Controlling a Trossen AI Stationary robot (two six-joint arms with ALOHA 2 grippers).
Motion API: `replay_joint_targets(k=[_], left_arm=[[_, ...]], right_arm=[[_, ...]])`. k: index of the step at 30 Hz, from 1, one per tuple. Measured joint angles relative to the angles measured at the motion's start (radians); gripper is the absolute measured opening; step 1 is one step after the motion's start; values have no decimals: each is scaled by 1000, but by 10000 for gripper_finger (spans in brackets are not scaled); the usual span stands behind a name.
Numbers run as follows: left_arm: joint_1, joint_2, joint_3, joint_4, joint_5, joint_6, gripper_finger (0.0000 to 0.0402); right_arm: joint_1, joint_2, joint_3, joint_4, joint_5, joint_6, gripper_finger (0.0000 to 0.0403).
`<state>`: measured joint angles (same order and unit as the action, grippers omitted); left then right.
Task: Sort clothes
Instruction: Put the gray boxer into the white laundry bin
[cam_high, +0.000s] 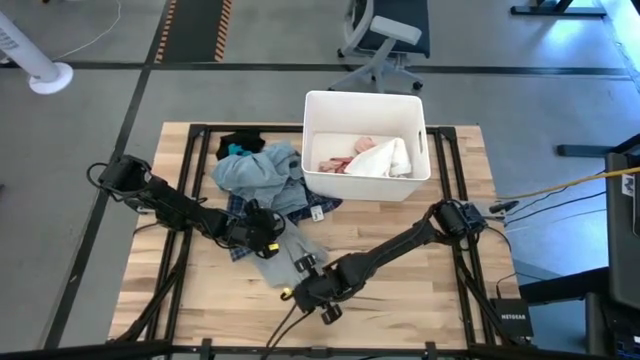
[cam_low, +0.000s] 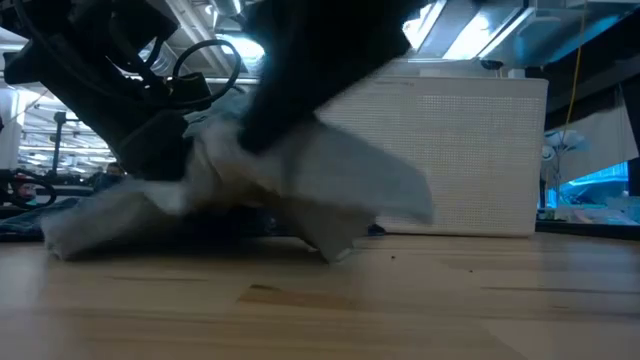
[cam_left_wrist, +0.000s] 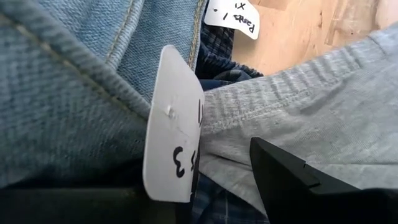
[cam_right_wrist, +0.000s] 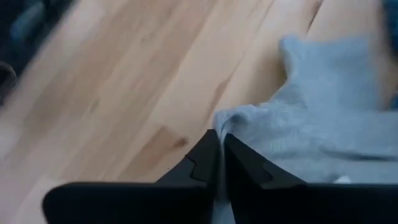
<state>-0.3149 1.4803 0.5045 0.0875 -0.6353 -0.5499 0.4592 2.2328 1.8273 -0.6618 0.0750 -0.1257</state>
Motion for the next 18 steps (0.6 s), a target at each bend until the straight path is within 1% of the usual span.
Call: replay_joint_targets(k=[3,5,7,9,15,16,18], left_arm=[[-2,0,0,-1,0,0,141],[-2,0,0,-1,0,0,141],[-2,0,-1,-3,-3,2,141],[-2,0,-1,-6,-5,3,141],[-2,0,-1,-16,-5,1,141],[-2,0,-1,-22,-5,-2,141],[-8,0,-1,-24,-5,-3,141]], right_arm=[[-4,1,-15,-21,-52,19,46],[-15,1,-15,-24,-115,23,57],[-25,-3,-15,-24,-180,43,74],[-32,-6,-15,-22,-216,45,96],[-31,-9,-14,-61,-217,42,182],[-26,-9,-14,-67,-206,43,195],[-5,-9,-14,-81,-137,44,214]])
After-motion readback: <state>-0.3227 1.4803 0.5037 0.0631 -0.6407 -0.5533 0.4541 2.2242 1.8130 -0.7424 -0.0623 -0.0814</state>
